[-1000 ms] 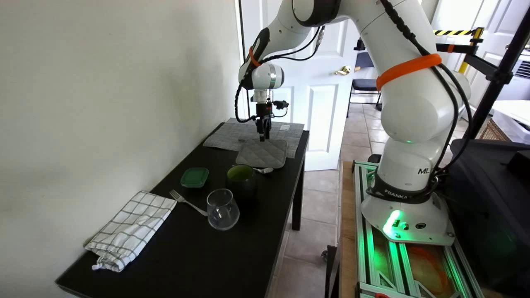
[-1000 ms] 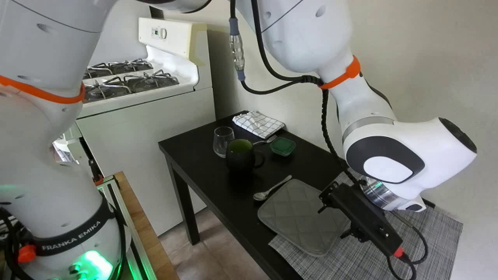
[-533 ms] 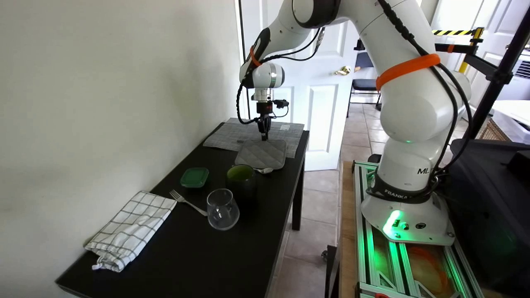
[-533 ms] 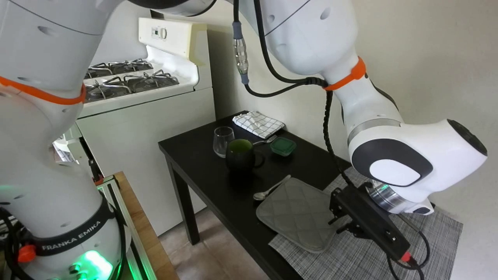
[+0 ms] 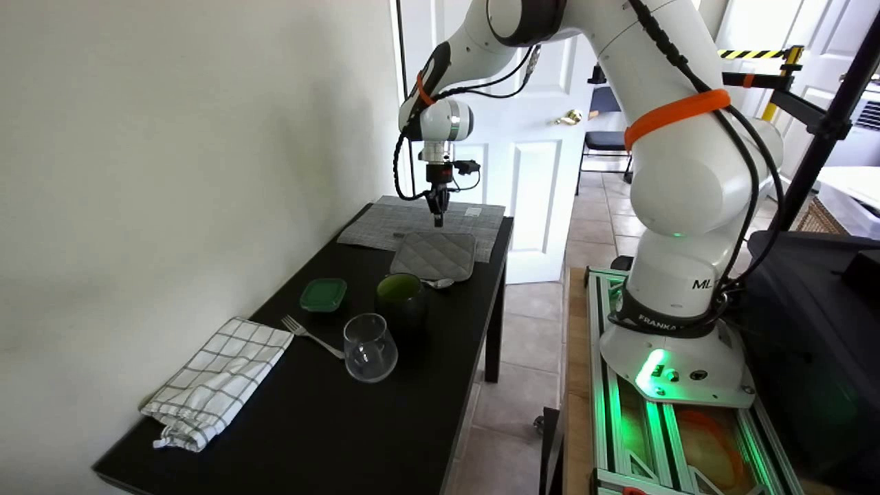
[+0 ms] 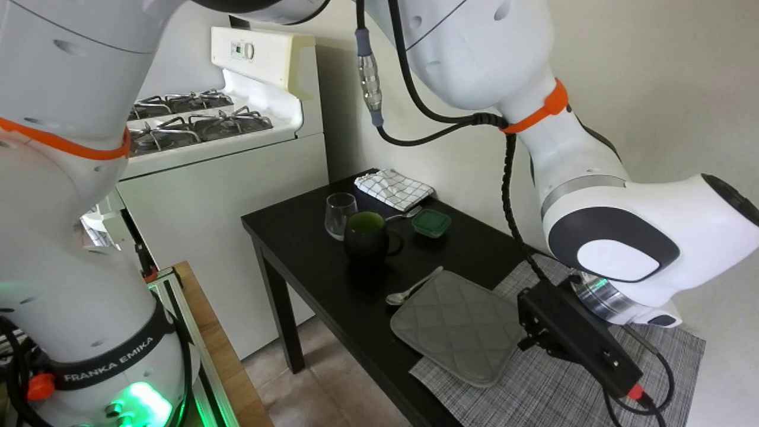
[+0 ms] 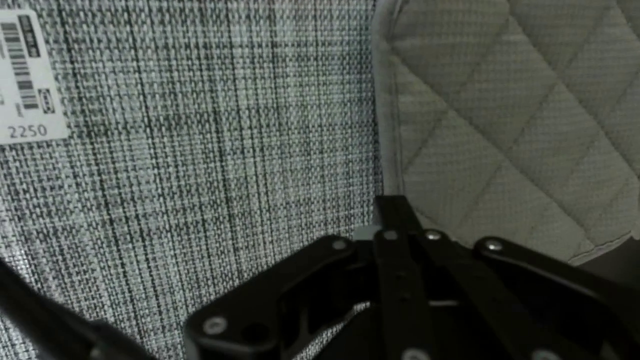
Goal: Put the small table mat on the glass cup
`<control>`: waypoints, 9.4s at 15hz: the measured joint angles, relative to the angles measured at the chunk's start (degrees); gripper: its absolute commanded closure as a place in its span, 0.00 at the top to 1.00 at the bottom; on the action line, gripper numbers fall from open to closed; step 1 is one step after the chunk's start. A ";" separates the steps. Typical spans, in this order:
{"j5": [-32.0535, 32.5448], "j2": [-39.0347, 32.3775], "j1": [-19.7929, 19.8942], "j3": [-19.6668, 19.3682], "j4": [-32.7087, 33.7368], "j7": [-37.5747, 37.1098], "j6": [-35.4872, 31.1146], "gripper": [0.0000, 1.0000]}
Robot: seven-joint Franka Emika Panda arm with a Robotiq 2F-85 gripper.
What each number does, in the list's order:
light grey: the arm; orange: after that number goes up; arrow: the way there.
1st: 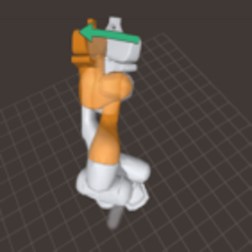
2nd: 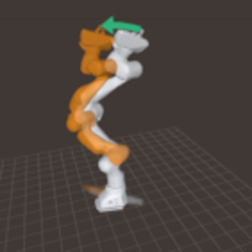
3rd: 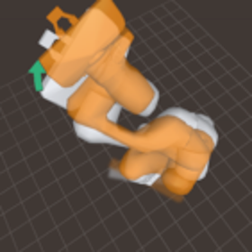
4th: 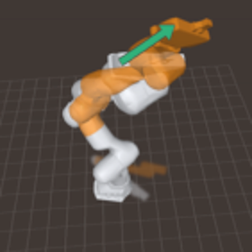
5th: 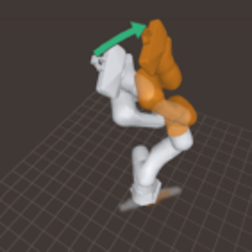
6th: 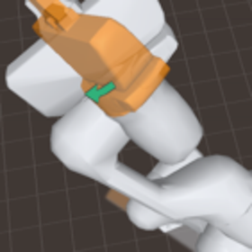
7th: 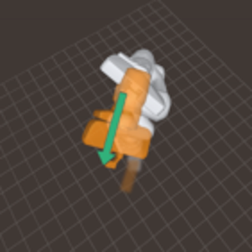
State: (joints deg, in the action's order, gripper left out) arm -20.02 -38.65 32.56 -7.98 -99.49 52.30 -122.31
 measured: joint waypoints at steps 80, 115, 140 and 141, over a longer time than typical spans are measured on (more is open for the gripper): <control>-16.92 17.31 -6.77 0.90 3.21 -10.30 43.95 0.02; -28.08 6.12 -14.59 1.10 -8.35 -9.19 31.83 0.02; -13.90 20.89 -20.06 1.44 -19.13 -6.21 16.08 1.00; -12.99 21.98 -20.34 1.64 -19.85 -6.21 15.08 1.00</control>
State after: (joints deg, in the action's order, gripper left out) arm -33.01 -16.66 12.22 -6.34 -119.34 46.09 -107.22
